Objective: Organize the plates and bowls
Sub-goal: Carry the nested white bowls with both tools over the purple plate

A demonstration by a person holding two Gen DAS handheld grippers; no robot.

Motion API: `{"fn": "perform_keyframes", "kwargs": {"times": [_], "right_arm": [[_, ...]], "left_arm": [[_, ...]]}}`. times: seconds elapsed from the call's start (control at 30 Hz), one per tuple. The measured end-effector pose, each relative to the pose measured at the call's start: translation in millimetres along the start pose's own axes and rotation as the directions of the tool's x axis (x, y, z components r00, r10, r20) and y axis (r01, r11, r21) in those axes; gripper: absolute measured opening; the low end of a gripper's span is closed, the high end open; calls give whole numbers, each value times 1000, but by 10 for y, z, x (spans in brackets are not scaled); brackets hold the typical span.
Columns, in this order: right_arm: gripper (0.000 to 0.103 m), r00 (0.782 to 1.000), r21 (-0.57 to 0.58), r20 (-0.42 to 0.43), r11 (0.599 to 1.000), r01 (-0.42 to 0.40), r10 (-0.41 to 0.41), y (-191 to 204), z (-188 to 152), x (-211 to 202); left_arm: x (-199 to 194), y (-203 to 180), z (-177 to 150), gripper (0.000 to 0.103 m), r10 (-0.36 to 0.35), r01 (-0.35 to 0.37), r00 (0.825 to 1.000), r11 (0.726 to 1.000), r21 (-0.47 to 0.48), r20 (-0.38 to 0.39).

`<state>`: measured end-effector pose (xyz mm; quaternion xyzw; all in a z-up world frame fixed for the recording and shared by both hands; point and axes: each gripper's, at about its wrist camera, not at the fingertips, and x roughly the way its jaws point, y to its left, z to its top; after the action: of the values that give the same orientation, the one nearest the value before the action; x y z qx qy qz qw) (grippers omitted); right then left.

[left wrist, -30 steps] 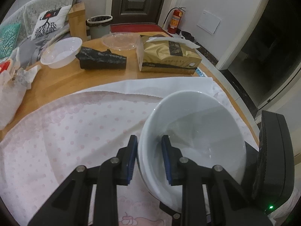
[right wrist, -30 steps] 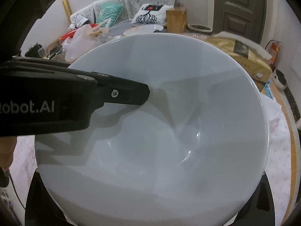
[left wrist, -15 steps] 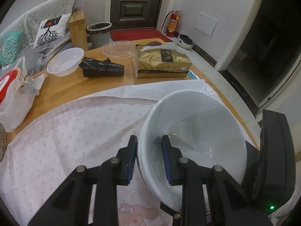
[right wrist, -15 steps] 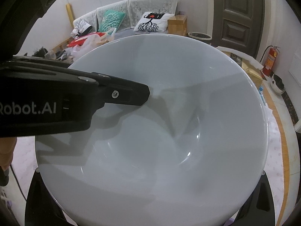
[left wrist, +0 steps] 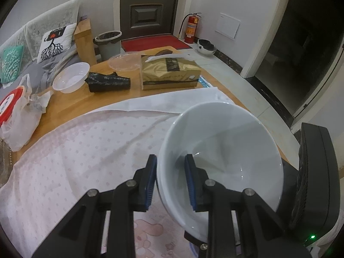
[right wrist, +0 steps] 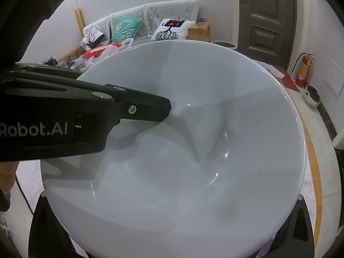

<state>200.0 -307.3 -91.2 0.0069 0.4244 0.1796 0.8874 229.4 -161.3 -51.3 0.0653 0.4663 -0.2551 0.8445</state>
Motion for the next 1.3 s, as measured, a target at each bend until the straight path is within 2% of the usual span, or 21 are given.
{"fn": "perform_keyframes", "kwargs": {"times": [0.73, 1.3], "right_arm": [[100, 999, 50, -7, 998, 39, -38, -231, -472, -497], [100, 997, 64, -43, 996, 61, -59, -350, -813, -701]], "left_arm": [[-64, -653, -245, 22, -37, 38, 999, 998, 44, -14], [25, -929, -458, 22, -70, 73, 997, 996, 50, -42]]}}
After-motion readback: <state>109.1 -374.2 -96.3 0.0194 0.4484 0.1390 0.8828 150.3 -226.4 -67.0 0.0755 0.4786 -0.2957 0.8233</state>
